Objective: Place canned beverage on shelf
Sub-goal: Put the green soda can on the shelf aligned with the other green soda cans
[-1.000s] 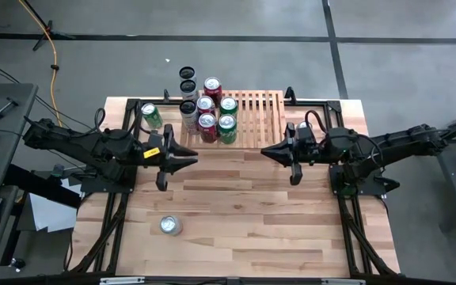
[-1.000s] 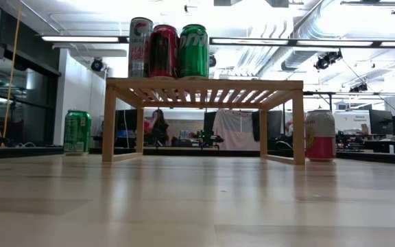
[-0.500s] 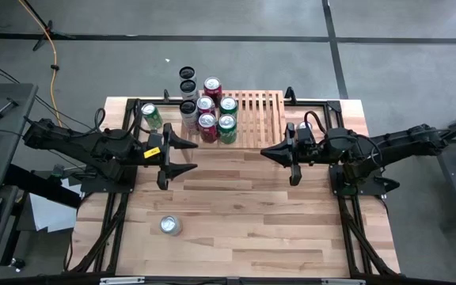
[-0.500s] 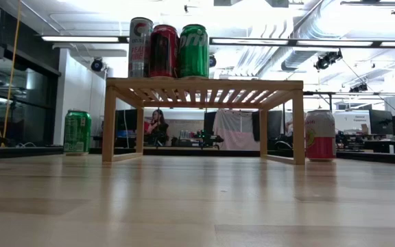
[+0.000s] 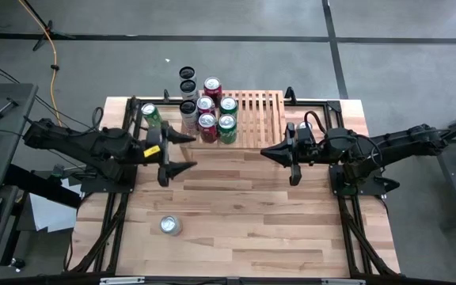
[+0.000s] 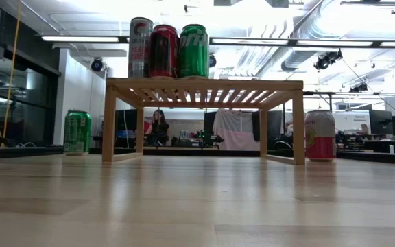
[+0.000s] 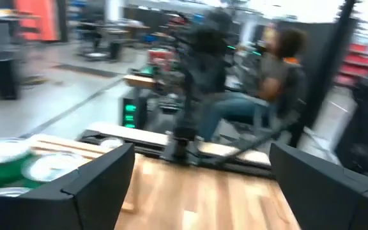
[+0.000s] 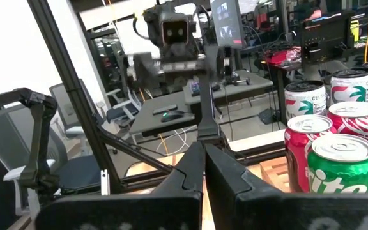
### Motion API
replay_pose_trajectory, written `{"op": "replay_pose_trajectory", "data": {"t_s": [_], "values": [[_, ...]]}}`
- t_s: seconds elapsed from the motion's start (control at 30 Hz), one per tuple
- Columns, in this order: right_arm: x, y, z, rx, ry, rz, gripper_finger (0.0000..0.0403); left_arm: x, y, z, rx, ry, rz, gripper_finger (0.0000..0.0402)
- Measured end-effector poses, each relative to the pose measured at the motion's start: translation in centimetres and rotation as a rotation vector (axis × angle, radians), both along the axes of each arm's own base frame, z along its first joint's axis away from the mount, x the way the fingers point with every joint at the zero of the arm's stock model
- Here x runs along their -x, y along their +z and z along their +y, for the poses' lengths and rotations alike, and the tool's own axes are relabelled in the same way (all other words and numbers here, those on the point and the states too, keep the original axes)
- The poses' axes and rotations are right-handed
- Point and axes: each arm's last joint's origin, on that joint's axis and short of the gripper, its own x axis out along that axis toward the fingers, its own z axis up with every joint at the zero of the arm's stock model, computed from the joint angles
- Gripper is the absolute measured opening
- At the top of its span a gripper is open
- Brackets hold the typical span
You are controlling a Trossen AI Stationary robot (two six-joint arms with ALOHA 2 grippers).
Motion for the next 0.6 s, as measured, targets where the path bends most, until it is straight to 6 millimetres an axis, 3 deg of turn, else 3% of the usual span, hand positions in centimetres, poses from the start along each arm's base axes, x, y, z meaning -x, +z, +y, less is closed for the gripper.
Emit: {"op": "replay_pose_trajectory", "data": {"t_s": [0.13, 0.37, 0.5, 0.6], "values": [[0.0, 0.0, -0.1, 0.000, -0.021, 0.003, 0.0000, 1.5, 3.4, 1.2, 0.005, 0.208, 0.039, 0.0356], [0.0, -0.2, -0.1, 0.003, -0.025, 0.021, 0.0000, 5.8, 9.1, 3.9, -0.012, 0.548, 0.086, 0.0356], [-0.1, -0.2, -0.5, 0.003, -0.040, 0.022, 0.0000, 7.2, 9.7, 5.3, 0.036, 0.670, 0.124, 0.0356], [-0.1, -0.2, -0.8, 0.003, -0.055, 0.023, 0.0000, 7.5, 8.6, 6.1, 0.054, 0.731, 0.210, 0.0356]]}}
